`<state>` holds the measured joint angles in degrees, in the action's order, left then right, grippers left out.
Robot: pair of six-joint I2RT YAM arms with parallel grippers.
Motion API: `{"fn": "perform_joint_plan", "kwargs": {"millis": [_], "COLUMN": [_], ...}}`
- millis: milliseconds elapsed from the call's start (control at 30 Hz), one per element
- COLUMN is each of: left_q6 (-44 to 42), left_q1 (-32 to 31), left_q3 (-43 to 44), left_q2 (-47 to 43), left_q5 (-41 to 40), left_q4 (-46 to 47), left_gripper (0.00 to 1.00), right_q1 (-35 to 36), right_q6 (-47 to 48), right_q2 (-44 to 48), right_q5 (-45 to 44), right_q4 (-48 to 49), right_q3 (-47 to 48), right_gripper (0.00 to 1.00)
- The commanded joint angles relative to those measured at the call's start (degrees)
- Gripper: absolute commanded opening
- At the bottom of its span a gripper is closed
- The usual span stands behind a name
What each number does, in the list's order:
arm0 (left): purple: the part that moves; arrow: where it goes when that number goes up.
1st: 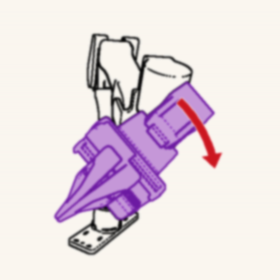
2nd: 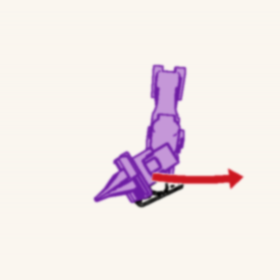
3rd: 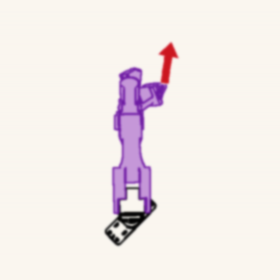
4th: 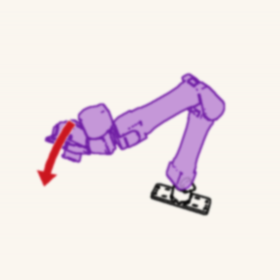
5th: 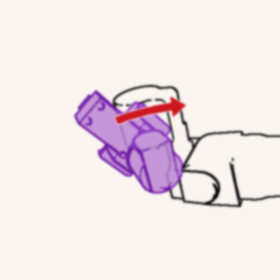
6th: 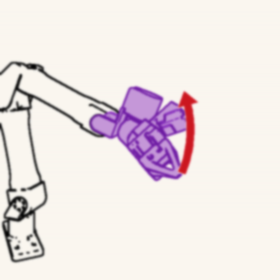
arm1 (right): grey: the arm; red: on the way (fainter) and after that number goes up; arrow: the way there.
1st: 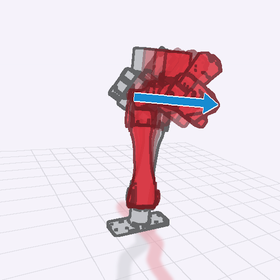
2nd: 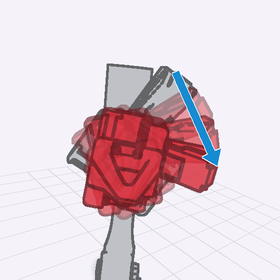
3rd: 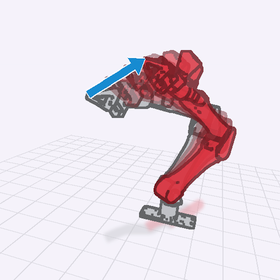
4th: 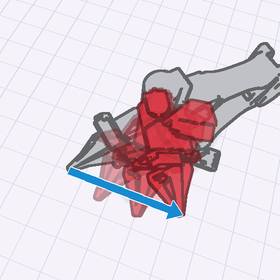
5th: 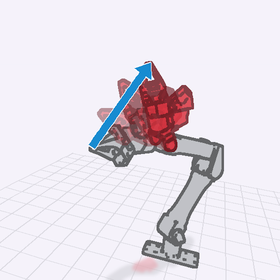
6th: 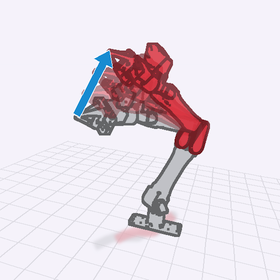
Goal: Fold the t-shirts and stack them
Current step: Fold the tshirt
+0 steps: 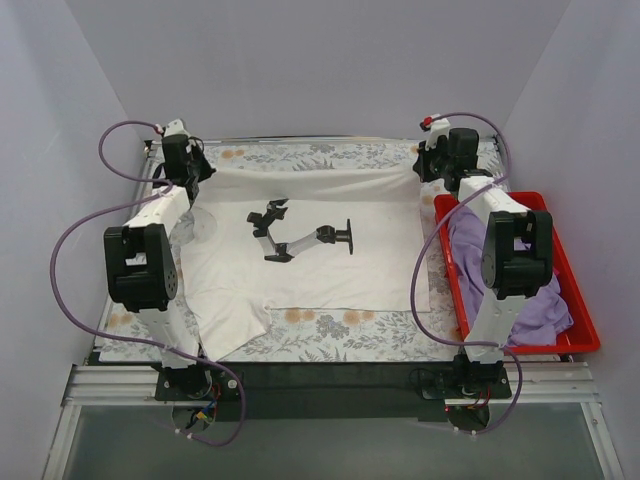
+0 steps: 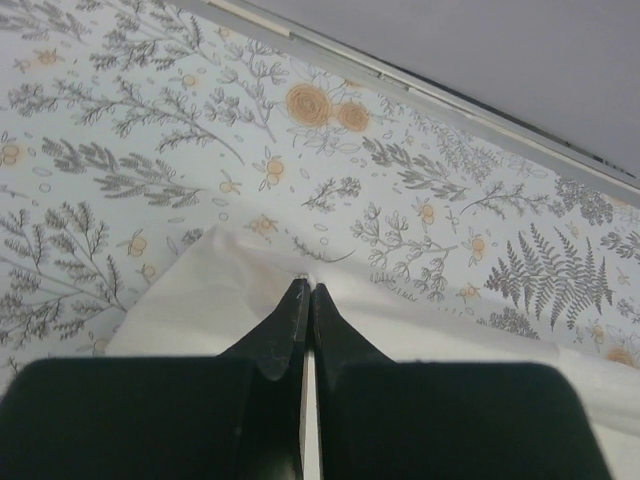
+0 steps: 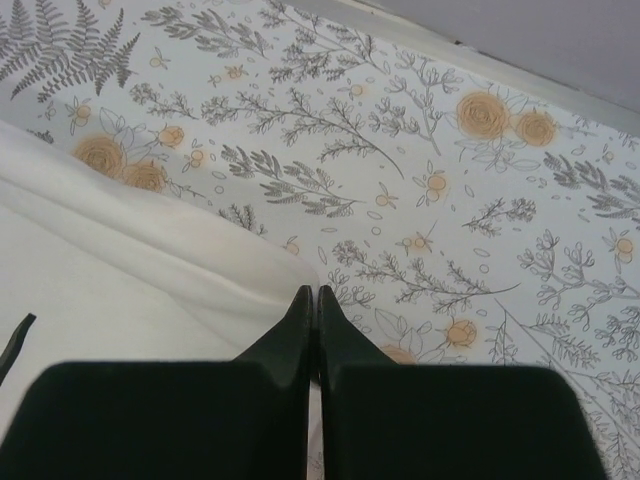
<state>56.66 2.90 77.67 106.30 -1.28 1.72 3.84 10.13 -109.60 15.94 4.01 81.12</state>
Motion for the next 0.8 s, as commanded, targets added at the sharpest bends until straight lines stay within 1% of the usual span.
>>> {"fn": "perform_joint_plan", "kwargs": {"millis": [0,233,433,600,767], "left_q6": [2.13,6.96,9.16,10.13,10.48], "left_q1": [0.36,1.15,1.32,1.85,2.73], "left_q3": [-3.74,-8.14,-11.92,-14.21,-15.70], "left_q2": [-3.82,-6.45,-8.13,-8.92,-9.53], "left_q5": [-3.46,-6.36,-6.02,-5.49,-5.31], "left_q4": [-1.19,-1.45,-3.12,-3.65,-3.82], "left_gripper": [0.00,0.00,0.00,0.00,0.00], "right_q1": [-0.50,-0.58,-0.58,-0.67,-0.67], "right_q6": [0.24,0.07,-0.55,-2.40,-2.92], "right_q2": [2.20,1.41,-0.26,-2.54,-3.42], "right_q5": [-1.35,-2.67,-3.03,-0.92,-2.23], "right_q4": [-0.32,-0.76,-1.64,-3.92,-3.92], "right_q3": [-2.28,-4.48,-5.27,-4.22,-5.27], "right_gripper": [0.01,0.01,0.01,0.01,0.01]}}
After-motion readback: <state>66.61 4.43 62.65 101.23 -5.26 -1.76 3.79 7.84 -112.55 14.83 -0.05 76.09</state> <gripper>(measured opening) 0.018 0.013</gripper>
